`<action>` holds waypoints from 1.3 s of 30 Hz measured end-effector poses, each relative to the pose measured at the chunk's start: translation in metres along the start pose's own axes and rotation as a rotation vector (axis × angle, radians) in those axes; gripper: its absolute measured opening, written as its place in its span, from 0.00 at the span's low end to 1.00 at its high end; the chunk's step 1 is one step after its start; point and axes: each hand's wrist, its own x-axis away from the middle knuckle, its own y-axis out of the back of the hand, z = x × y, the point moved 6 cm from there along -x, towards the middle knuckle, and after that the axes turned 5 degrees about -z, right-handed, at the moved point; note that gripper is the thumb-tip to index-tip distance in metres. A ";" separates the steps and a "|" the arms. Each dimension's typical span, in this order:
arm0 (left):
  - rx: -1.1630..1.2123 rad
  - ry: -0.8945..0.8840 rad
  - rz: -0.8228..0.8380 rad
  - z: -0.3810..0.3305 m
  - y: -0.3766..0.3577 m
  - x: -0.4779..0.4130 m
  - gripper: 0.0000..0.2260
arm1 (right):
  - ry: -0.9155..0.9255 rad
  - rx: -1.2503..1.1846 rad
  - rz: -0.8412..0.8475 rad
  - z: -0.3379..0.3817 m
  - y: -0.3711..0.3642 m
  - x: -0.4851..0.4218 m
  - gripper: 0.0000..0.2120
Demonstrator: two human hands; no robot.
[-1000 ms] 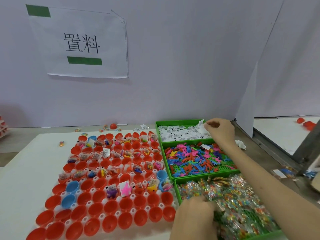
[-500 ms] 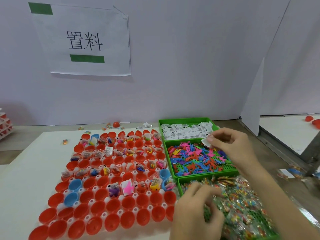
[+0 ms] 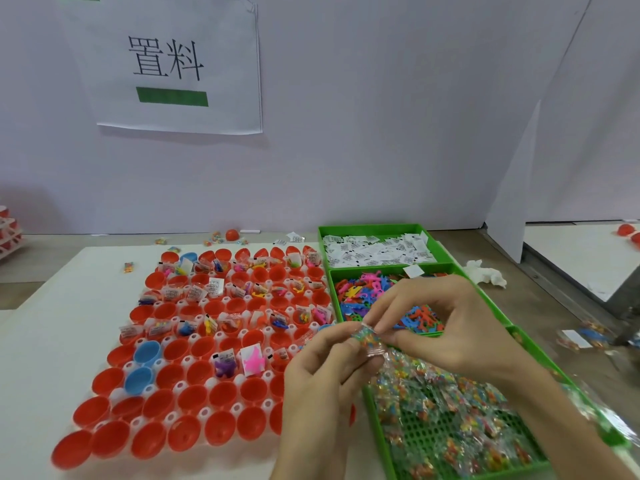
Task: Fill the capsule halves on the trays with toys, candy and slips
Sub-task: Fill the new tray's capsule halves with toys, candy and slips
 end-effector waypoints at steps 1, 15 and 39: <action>0.039 0.019 0.005 -0.001 0.000 0.000 0.07 | 0.002 0.037 0.006 0.000 -0.001 0.000 0.07; -0.020 0.093 0.042 0.005 0.002 0.003 0.05 | 0.035 0.112 -0.023 0.001 -0.008 -0.003 0.09; -0.047 0.129 0.164 0.010 -0.004 0.005 0.22 | -0.155 -0.145 0.043 -0.015 -0.011 0.000 0.15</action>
